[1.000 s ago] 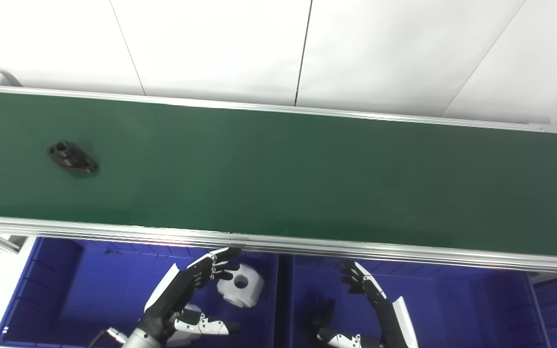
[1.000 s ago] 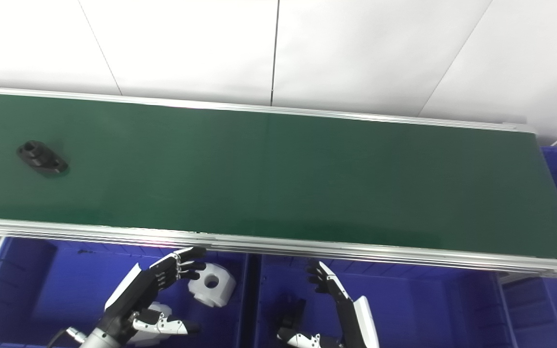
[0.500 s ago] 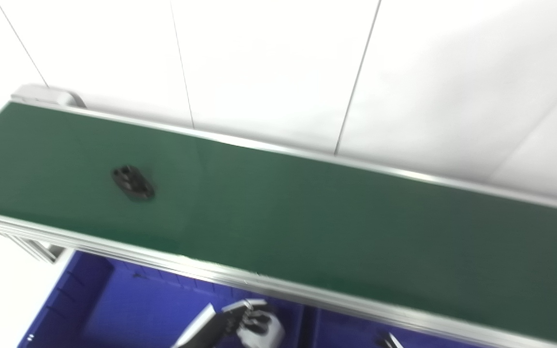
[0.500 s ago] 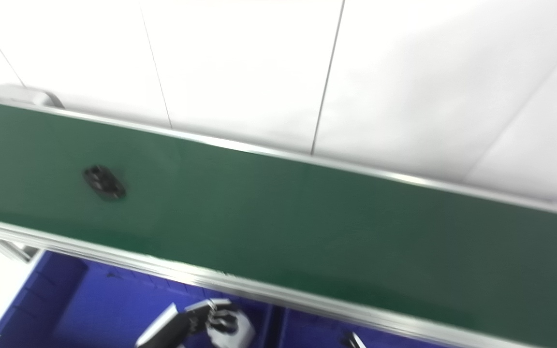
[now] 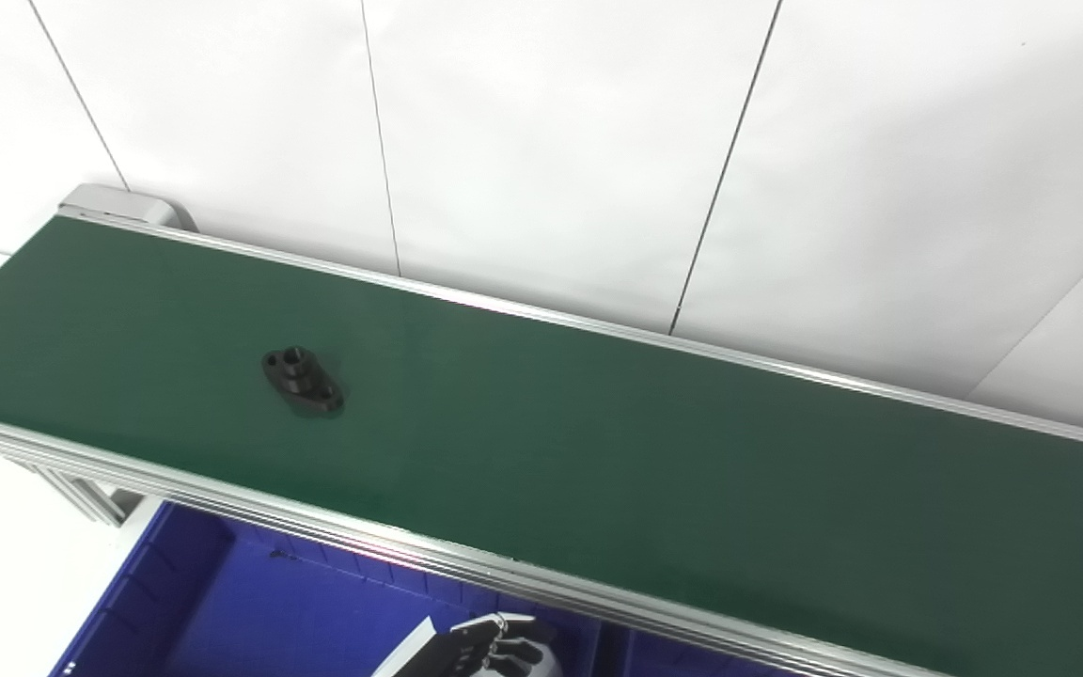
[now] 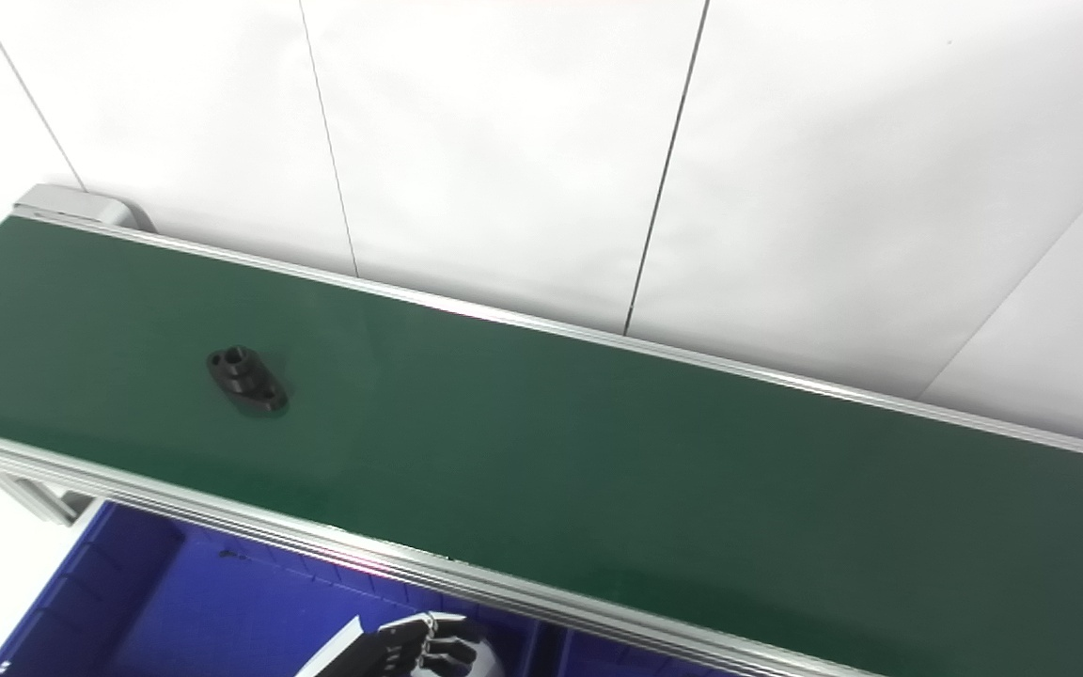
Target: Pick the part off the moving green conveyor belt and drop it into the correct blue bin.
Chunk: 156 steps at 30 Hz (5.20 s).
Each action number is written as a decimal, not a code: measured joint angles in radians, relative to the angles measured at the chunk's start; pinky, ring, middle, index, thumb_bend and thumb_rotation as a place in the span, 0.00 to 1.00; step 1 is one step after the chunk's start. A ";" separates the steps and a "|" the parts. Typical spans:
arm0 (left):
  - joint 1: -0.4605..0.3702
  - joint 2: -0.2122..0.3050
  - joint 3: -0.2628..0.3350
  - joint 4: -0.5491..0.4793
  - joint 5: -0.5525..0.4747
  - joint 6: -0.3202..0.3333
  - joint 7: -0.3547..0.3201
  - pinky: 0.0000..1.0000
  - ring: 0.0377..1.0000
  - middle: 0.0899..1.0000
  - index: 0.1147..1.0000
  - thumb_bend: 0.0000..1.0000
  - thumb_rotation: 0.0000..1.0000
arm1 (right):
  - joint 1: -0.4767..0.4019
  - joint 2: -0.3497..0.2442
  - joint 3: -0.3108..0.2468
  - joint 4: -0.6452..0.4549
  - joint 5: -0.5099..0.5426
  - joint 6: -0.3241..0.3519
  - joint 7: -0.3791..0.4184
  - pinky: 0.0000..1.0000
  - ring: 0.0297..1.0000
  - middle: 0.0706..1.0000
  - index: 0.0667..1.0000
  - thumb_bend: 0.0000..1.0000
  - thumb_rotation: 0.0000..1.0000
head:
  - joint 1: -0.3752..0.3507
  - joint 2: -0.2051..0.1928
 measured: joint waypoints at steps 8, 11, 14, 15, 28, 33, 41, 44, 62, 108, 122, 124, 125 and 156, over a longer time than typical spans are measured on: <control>-0.002 0.001 -0.012 0.002 0.000 0.000 0.017 0.70 0.76 0.79 0.73 0.85 0.10 | -0.001 -0.008 0.000 0.000 0.001 0.000 0.000 0.74 0.80 0.84 0.91 0.74 0.31 | 0.028 -0.008; -0.004 0.003 -0.016 0.002 -0.002 0.000 0.019 0.71 0.77 0.80 0.73 0.85 0.09 | 0.000 -0.009 -0.001 0.000 0.005 0.000 0.000 0.74 0.81 0.85 0.92 0.74 0.30 | 0.028 -0.008; -0.005 0.003 -0.015 0.003 -0.021 0.000 0.016 0.72 0.78 0.79 0.73 0.85 0.08 | 0.001 -0.009 -0.002 -0.001 0.005 0.000 0.000 0.73 0.80 0.84 0.91 0.74 0.30 | 0.026 -0.008; -0.006 0.002 -0.016 0.004 -0.022 0.000 0.017 0.72 0.78 0.79 0.73 0.85 0.08 | 0.001 -0.009 -0.002 -0.001 0.005 0.000 0.000 0.73 0.80 0.84 0.91 0.74 0.30 | 0.032 -0.012; -0.034 0.003 -0.043 0.033 -0.004 0.000 0.037 0.72 0.78 0.78 0.72 0.86 0.08 | 0.010 -0.045 -0.025 -0.137 -0.009 0.000 -0.050 0.82 0.78 0.82 0.93 0.76 0.20 | 0.055 -0.028; -0.046 0.002 -0.049 0.042 -0.008 0.000 0.037 0.73 0.78 0.78 0.72 0.86 0.08 | -0.010 -0.062 -0.041 -0.228 -0.006 0.000 -0.071 0.79 0.74 0.79 0.91 0.82 0.28 | 0.038 -0.032; -0.053 0.002 -0.054 0.053 -0.008 0.000 0.048 0.71 0.77 0.78 0.72 0.86 0.10 | -0.068 -0.069 -0.078 -0.326 0.028 -0.001 -0.085 0.70 0.72 0.77 0.89 0.81 0.21 | 0.003 -0.031; -0.058 0.003 -0.058 0.059 -0.006 0.000 0.056 0.71 0.77 0.78 0.72 0.85 0.09 | -0.087 -0.078 -0.092 -0.338 0.042 0.000 -0.064 0.71 0.71 0.77 0.89 0.81 0.25 | 0.000 -0.029; -0.068 0.024 -0.075 0.066 -0.001 0.000 0.077 0.72 0.78 0.78 0.72 0.86 0.09 | -0.171 0.026 -0.254 -0.373 -0.003 -0.001 0.161 0.69 0.73 0.79 0.89 0.71 0.34 | -0.006 -0.026; -0.079 0.062 -0.026 0.062 -0.044 0.000 0.024 0.76 0.80 0.79 0.73 0.87 0.04 | -0.447 0.329 -0.484 -0.405 -0.273 0.358 0.684 0.58 0.66 0.74 0.83 0.82 0.33 | -0.293 0.038; -0.070 0.070 -0.008 0.032 -0.051 0.000 -0.012 0.68 0.77 0.80 0.74 0.88 0.05 | -0.619 0.401 -0.396 -0.258 -0.402 0.505 0.788 0.55 0.63 0.71 0.85 0.85 0.38 | -0.334 0.046; -0.069 0.070 -0.003 0.031 -0.055 0.000 -0.017 0.69 0.77 0.80 0.74 0.88 0.06 | -0.636 0.411 -0.384 -0.240 -0.417 0.515 0.789 0.56 0.64 0.71 0.86 0.85 0.38 | -0.337 0.048; -0.068 0.070 -0.001 0.031 -0.054 0.000 -0.017 0.70 0.77 0.80 0.74 0.88 0.06 | -0.644 0.416 -0.377 -0.231 -0.428 0.522 0.789 0.56 0.64 0.71 0.86 0.85 0.39 | -0.342 0.051; -0.047 0.059 0.005 -0.004 -0.046 0.000 -0.028 0.71 0.78 0.80 0.75 0.88 0.10 | -0.765 0.395 -0.186 0.020 -0.610 0.607 0.919 0.64 0.73 0.76 0.79 0.86 0.16 | -0.327 0.106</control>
